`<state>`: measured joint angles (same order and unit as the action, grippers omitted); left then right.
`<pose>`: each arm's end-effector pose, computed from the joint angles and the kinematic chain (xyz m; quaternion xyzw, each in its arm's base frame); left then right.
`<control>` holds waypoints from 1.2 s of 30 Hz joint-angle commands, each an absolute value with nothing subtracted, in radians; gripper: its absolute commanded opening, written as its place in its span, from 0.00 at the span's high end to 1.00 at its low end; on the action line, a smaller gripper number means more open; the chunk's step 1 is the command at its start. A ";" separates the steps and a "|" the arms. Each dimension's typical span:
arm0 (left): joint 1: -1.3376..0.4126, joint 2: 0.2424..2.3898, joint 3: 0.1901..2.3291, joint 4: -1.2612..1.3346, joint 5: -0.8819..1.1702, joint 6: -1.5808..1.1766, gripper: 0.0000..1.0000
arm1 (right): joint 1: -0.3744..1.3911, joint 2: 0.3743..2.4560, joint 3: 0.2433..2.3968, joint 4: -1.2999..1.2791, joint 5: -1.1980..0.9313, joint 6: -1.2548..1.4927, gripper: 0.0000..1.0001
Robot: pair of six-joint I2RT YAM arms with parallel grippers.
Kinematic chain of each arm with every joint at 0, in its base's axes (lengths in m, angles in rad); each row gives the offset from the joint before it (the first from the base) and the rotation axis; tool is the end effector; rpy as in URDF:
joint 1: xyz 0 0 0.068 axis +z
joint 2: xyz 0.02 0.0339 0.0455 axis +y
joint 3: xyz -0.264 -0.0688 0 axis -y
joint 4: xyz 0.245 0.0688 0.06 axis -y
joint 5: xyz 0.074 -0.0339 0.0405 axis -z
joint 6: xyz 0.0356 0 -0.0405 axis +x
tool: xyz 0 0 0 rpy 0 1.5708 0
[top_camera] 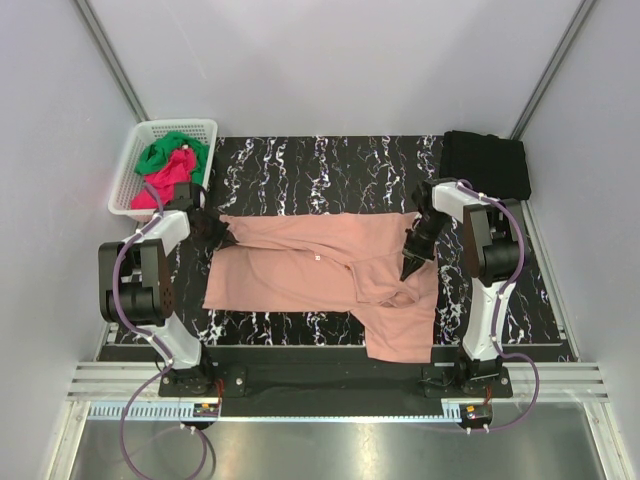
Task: Fold and stack the t-shirts
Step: Fold the tshirt
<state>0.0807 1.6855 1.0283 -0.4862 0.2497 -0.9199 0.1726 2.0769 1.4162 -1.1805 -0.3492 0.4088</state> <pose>0.3255 0.0175 0.1749 -0.4420 0.8635 -0.1969 0.1426 0.3423 0.0720 0.1379 -0.1382 -0.9663 -0.1269 0.1765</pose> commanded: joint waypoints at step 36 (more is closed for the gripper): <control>0.077 1.750 1.086 -0.492 0.360 -0.844 1.00 | 0.152 2.016 1.624 -1.169 0.043 0.459 1.00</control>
